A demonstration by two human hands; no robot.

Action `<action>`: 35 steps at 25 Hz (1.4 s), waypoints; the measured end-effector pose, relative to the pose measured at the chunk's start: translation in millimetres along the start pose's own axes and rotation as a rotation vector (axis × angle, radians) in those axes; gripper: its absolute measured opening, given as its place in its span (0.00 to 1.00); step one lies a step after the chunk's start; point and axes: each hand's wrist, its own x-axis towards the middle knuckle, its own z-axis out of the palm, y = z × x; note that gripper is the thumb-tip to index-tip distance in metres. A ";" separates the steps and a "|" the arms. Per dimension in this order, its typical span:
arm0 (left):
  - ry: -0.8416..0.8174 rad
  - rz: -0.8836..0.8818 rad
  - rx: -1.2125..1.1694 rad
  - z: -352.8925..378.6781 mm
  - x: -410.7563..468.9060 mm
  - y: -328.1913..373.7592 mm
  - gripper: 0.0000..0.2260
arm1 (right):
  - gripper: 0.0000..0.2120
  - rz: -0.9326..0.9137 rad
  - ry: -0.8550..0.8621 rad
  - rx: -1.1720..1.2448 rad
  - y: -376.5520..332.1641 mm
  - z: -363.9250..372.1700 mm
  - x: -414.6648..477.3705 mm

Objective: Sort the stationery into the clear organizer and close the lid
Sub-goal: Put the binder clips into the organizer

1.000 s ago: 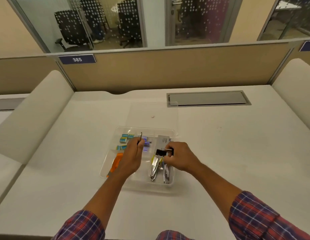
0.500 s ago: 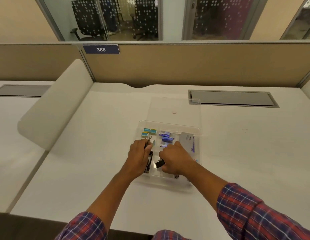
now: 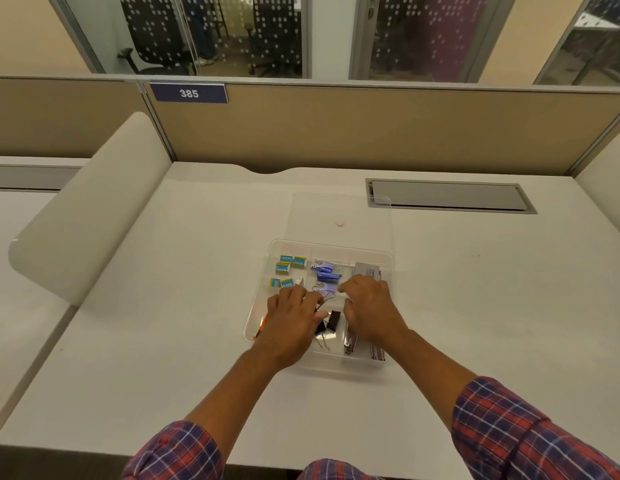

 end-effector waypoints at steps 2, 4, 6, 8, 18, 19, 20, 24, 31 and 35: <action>-0.044 0.046 0.109 5.1 -1.3 4.5 0.13 | 0.18 0.031 0.011 -0.027 8.8 -3.4 -2.8; -0.089 0.076 0.216 8.1 -2.8 7.1 0.14 | 0.18 0.037 0.013 -0.045 14.3 -4.7 -5.9; -0.134 0.084 0.293 8.4 -3.3 9.7 0.16 | 0.18 0.030 0.029 -0.055 17.5 -3.8 -9.5; -0.172 0.087 0.329 7.4 -3.8 11.3 0.19 | 0.18 0.019 0.045 -0.063 19.4 -1.8 -12.5; -0.080 0.034 0.178 6.9 -1.5 8.5 0.31 | 0.28 0.042 0.072 -0.111 23.7 6.0 -14.0; -0.050 0.028 0.162 7.6 2.5 6.0 0.32 | 0.30 0.050 0.063 -0.118 24.2 6.4 -11.9; -0.026 0.020 0.153 7.8 8.0 3.0 0.32 | 0.32 0.065 0.050 -0.123 25.0 7.0 -9.3; 0.010 -0.004 0.174 6.2 40.2 -13.4 0.34 | 0.36 0.132 0.007 -0.149 27.4 8.6 7.9; -0.043 -0.041 0.247 -0.9 117.0 -44.9 0.38 | 0.37 0.169 0.017 -0.188 41.6 3.0 60.1; -0.052 -0.054 0.252 -7.5 168.9 -59.2 0.40 | 0.38 0.203 0.016 -0.192 60.0 -1.7 105.5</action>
